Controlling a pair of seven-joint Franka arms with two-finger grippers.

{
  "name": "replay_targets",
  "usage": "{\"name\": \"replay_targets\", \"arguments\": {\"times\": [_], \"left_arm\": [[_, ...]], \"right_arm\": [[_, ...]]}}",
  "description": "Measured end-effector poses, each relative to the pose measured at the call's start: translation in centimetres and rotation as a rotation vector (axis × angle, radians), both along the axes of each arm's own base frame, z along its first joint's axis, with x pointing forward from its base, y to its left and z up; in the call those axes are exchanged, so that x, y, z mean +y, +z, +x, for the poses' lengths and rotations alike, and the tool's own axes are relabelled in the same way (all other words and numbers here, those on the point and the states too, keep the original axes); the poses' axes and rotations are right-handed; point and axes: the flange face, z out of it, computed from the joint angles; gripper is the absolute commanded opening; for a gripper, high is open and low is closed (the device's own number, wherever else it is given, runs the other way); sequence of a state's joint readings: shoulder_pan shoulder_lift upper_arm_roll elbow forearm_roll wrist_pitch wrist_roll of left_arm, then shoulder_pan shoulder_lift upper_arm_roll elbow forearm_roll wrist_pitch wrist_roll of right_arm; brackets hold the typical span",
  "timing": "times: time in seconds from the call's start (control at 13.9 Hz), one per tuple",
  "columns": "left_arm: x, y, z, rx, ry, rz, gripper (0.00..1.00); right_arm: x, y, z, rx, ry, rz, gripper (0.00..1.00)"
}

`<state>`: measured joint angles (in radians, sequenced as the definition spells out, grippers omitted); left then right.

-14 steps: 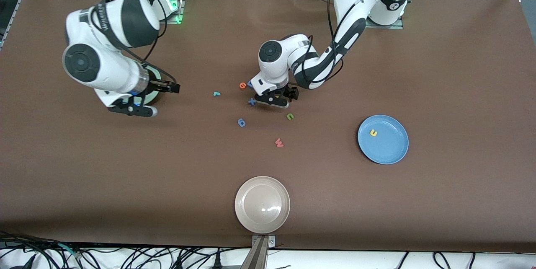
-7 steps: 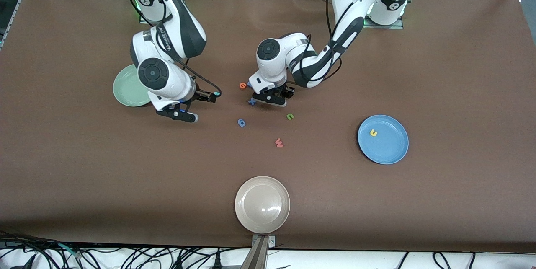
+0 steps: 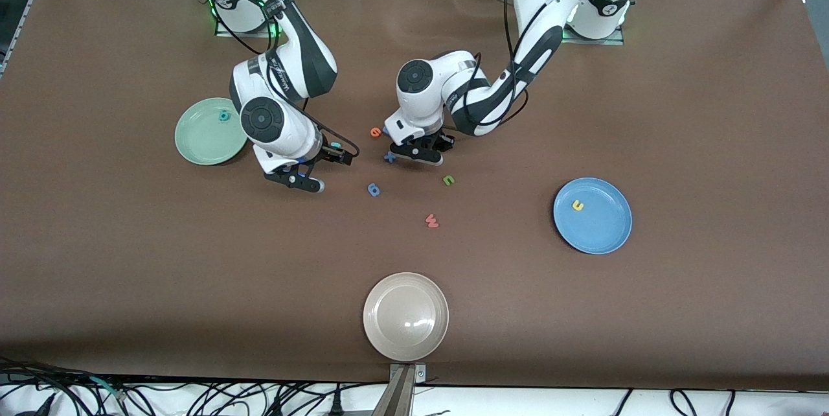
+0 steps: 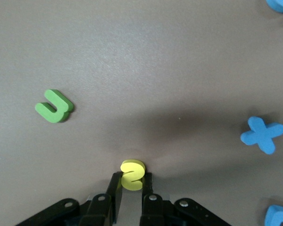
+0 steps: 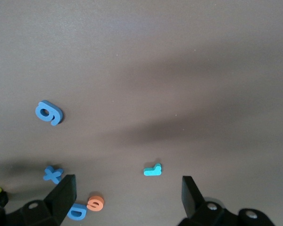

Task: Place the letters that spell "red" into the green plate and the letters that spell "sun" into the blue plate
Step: 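Release the yellow 2 onto the blue plate with the left gripper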

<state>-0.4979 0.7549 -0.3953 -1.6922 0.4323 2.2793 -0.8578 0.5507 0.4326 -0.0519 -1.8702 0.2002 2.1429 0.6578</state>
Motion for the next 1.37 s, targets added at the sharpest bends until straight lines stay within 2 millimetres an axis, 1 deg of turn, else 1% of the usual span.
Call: {"name": "replay_targets", "arguments": {"times": [0.14, 0.29, 0.43, 0.58, 0.65, 0.72, 0.86, 0.94, 1.08, 1.15, 1.3, 1.37], "left_arm": [[0.4, 0.2, 0.6, -0.004, 0.010, 0.003, 0.00], [1.4, 1.3, 2.1, -0.004, 0.037, 0.031, 0.00], [3.3, 3.8, 4.0, -0.008, 0.066, 0.074, 0.00], [6.0, 6.7, 6.0, 0.000, 0.043, 0.124, 0.00], [7.8, 8.0, 7.2, 0.009, 0.009, 0.143, 0.00], [10.1, 9.3, 8.7, 0.023, -0.028, 0.157, 0.00], [15.3, 11.2, 11.8, 0.062, -0.094, 0.172, 0.00], [18.2, 11.6, 13.2, 0.087, -0.122, 0.178, 0.00], [23.3, 11.5, 15.3, 0.137, -0.163, 0.179, 0.00], [25.2, 11.2, 15.9, 0.156, -0.173, 0.177, 0.00], [28.2, 10.3, 16.4, 0.191, -0.177, 0.176, 0.00], [29.6, 9.4, 16.3, 0.213, -0.172, 0.178, 0.00]], "right_arm": [[0.0, 0.0, 0.1, -0.006, -0.002, 0.002, 0.99], [0.0, -0.1, 0.0, -0.003, -0.003, 0.000, 0.99], [-0.2, -0.6, -0.2, 0.005, -0.005, -0.005, 0.99], [-0.5, -1.6, -0.8, 0.024, -0.007, -0.016, 0.99], [-0.8, -2.2, -1.2, 0.030, -0.009, -0.021, 0.99], [-1.0, -2.9, -1.5, 0.031, -0.011, -0.024, 0.99], [-1.1, -3.9, -2.2, 0.031, -0.010, -0.027, 0.99], [-1.1, -4.4, -2.6, 0.028, -0.008, -0.027, 0.99], [-1.0, -5.4, -3.2, 0.027, -0.005, -0.027, 0.99], [-0.9, -5.9, -3.6, 0.030, -0.003, -0.029, 0.99], [-1.0, -7.2, -4.4, 0.044, -0.003, -0.037, 0.99], [-1.3, -8.0, -4.9, 0.055, -0.006, -0.042, 0.99]]}}
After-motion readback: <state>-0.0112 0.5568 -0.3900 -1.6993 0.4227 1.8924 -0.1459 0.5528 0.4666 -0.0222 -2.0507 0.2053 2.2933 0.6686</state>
